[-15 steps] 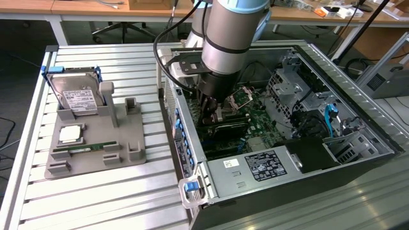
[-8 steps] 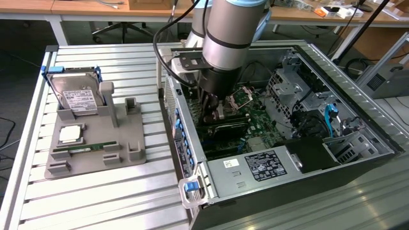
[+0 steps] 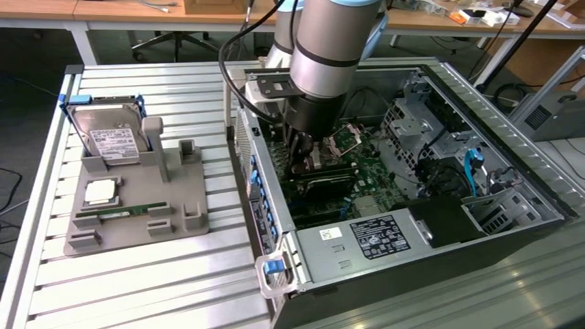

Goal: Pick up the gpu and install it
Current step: 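Press down on the gpu until it lock into place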

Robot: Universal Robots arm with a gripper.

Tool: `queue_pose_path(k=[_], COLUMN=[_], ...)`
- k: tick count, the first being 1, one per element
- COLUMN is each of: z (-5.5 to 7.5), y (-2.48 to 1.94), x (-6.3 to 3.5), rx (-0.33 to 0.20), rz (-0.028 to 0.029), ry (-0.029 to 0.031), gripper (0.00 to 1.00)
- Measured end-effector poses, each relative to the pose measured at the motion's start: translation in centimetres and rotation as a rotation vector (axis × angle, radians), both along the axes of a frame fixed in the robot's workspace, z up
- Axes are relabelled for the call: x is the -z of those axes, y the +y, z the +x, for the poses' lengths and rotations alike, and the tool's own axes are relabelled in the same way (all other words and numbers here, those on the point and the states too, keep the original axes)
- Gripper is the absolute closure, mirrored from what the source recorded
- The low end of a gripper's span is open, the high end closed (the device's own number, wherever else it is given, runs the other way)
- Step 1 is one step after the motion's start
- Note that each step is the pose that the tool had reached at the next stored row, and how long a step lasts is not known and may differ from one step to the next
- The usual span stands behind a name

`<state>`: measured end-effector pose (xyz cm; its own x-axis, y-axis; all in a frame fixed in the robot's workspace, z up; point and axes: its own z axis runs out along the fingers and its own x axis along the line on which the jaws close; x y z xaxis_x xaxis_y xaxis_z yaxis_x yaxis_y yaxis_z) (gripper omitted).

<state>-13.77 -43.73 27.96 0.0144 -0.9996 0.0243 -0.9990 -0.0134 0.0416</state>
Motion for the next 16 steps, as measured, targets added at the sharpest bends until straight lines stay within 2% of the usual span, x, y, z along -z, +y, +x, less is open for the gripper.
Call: queue_pose_path(k=[12,15,16], z=[-0.8,-1.3,-1.9], y=[-0.02,-0.02,-0.03], x=[-0.06,-0.61,-1.27], rx=[0.013,0.014,0.014], rz=[-0.0001,-0.0001,-0.0001], ry=[-0.0017,-0.0058,-0.0121], gripper=[0.89,0.89,0.89])
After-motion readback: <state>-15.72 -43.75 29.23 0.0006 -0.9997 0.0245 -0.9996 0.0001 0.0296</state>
